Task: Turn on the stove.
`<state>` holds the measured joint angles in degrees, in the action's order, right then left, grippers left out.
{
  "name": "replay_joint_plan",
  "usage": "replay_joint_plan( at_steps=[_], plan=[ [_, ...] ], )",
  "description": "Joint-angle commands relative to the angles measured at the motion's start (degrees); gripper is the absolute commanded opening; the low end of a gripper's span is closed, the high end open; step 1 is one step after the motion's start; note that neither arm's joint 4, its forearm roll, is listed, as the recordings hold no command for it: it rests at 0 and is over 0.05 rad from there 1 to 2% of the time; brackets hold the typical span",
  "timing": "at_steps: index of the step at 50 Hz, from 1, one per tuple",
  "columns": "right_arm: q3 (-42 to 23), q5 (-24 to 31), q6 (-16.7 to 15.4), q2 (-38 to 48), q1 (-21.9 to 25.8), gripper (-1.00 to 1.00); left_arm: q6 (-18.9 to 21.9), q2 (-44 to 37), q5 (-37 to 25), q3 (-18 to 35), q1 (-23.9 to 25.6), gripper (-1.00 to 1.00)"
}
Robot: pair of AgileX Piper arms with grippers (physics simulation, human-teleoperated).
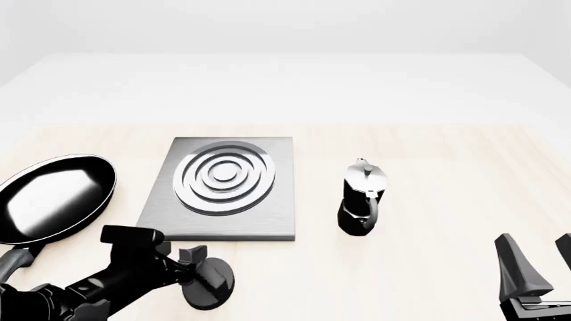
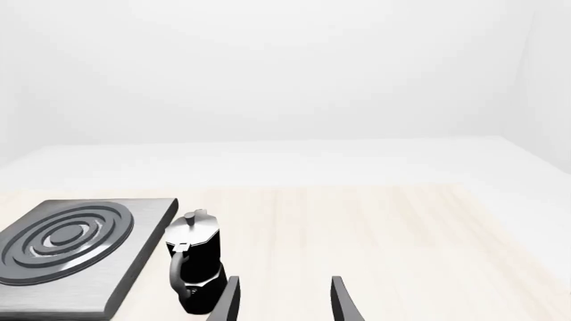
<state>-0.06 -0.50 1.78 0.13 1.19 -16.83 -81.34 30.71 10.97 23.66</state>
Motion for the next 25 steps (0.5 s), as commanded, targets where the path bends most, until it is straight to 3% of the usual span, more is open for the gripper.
replay_joint_plan(
  at_steps=[1,15,25],
  plan=[
    [0.01,0.02,-0.19,-0.05,0.01,1.0,1.27,1.01,-0.44,-0.87,-2.74,1.0],
    [0.01,-0.05,-0.3,-0.07,0.01,1.0,2.04,5.1,-3.53,-0.83,-3.34,1.0],
    [0.0,-0.12,-0.46,-0.07,0.09,1.0,4.81,24.36,-15.84,-0.33,-4.75,1.0]
  ],
)
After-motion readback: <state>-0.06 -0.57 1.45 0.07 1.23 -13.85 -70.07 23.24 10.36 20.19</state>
